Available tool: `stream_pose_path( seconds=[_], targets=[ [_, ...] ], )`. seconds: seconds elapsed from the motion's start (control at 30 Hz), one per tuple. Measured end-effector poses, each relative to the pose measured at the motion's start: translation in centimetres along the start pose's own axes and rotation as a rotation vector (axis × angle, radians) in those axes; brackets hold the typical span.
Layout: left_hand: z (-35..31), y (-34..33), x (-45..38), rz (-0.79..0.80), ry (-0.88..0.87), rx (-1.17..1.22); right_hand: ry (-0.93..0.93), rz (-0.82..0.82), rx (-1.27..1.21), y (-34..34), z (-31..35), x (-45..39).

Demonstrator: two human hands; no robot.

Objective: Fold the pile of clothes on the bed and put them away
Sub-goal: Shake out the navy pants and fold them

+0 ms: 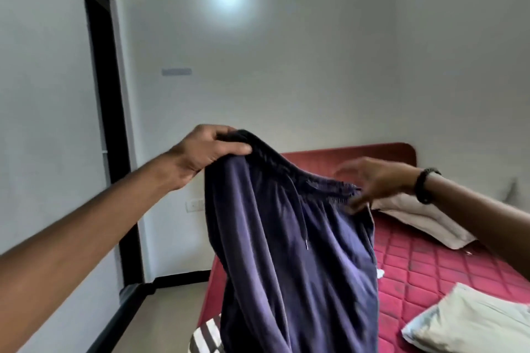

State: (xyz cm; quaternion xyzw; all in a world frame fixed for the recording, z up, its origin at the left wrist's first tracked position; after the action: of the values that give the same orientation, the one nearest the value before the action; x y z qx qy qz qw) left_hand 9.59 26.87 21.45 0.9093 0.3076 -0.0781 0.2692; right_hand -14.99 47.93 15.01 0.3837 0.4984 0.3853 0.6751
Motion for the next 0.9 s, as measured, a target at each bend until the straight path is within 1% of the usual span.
stream_pose_path(
  seconds=[0.03, 0.07, 0.1, 0.13, 0.17, 0.23, 0.3, 0.33, 0.37, 0.4, 0.47, 0.5, 0.53, 0.6, 0.63, 0.67, 0.7, 0.73, 0.8, 0.87, 0.9],
  targets=[
    [0.0, -0.6, 0.3, -0.034, 0.008, -0.121, 0.079, -0.038, -0.139, 0.3, 2.2, -1.4],
    [0.0, -1.1, 0.8, -0.074, 0.006, -0.204, 0.148, -0.08, -0.341, 0.3, 4.8, -2.7],
    [-0.2, -1.7, 1.0, -0.108, -0.008, -0.24, 0.185, -0.088, -0.519, 0.3, 7.5, -3.7],
    [-0.1, -2.1, 1.2, -0.137, -0.009, -0.238, 0.189, -0.041, -0.636, -0.2, 10.2, -4.4],
    [-0.1, -2.6, 1.4, -0.158, -0.007, -0.207, 0.164, 0.024, -0.7, -0.7, 12.4, -4.8],
    [0.7, -3.2, 1.5, -0.193, 0.034, -0.116, 0.101, 0.133, -0.719, -1.9, 14.9, -5.5],
    [1.4, -3.5, 1.8, -0.203, 0.078, 0.019, 0.062, 0.135, -0.72, -2.2, 15.2, -6.2],
    [1.6, -3.4, 2.0, -0.175, 0.103, 0.116, 0.063, 0.12, -0.743, -2.0, 15.2, -6.3],
    [1.8, -3.6, 2.3, -0.099, 0.127, 0.214, 0.084, 0.115, -0.755, -1.7, 15.1, -6.2],
    [2.0, -3.9, 2.5, 0.032, 0.131, 0.284, 0.131, 0.116, -0.743, -1.3, 15.0, -5.8],
    [2.7, -5.0, 3.3, 0.359, 0.051, 0.327, 0.256, 0.107, -0.75, -0.4, 14.8, -4.5],
    [3.7, -5.9, 3.8, 0.493, 0.027, 0.266, 0.282, 0.065, -0.793, 0.2, 14.3, -3.9],
    [5.3, -6.9, 4.2, 0.594, 0.024, 0.13, 0.289, -0.012, -0.834, 0.9, 13.3, -3.4],
    [9.1, -10.1, 5.7, 0.824, 0.056, -0.217, 0.275, -0.166, -0.87, 2.4, 10.9, -2.7],
    [11.6, -11.8, 6.6, 0.956, 0.105, -0.37, 0.255, -0.196, -0.879, 2.8, 9.8, -2.3],
    [14.2, -13.3, 7.1, 1.045, 0.155, -0.542, 0.233, -0.199, -0.877, 2.9, 8.8, -1.9],
    [16.3, -14.5, 7.5, 1.062, 0.156, -0.744, 0.205, -0.183, -0.855, 2.8, 7.8, -1.5],
    [18.2, -15.3, 7.4, 1.025, 0.136, -0.936, 0.174, -0.159, -0.796, 2.4, 6.5, -1.0],
    [20.9, -15.2, 6.5, 0.867, 0.146, -1.23, 0.126, -0.085, -0.633, 1.5, 4.5, 0.2],
    [22.0, -14.0, 5.5, 0.771, 0.194, -1.348, 0.134, 0.012, -0.513, 0.6, 3.0, 1.1],
    [22.1, -13.5, 5.1, 0.723, 0.177, -1.413, 0.141, 0.071, -0.457, 0.0, 2.5, 1.6]
  ],
)
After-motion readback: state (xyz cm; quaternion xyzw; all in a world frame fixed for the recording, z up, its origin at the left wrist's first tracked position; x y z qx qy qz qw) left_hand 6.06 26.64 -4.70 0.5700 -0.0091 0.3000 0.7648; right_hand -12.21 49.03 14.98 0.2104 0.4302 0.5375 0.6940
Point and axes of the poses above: each hand's wrist, its own x-axis away from the middle knuckle, its own y-axis out of the back of the hand, z = x × y, the point moved 5 cm from there along -x, towards the middle knuckle, and after that the axes turned 13 degrees about y, right-handed, at the moved point
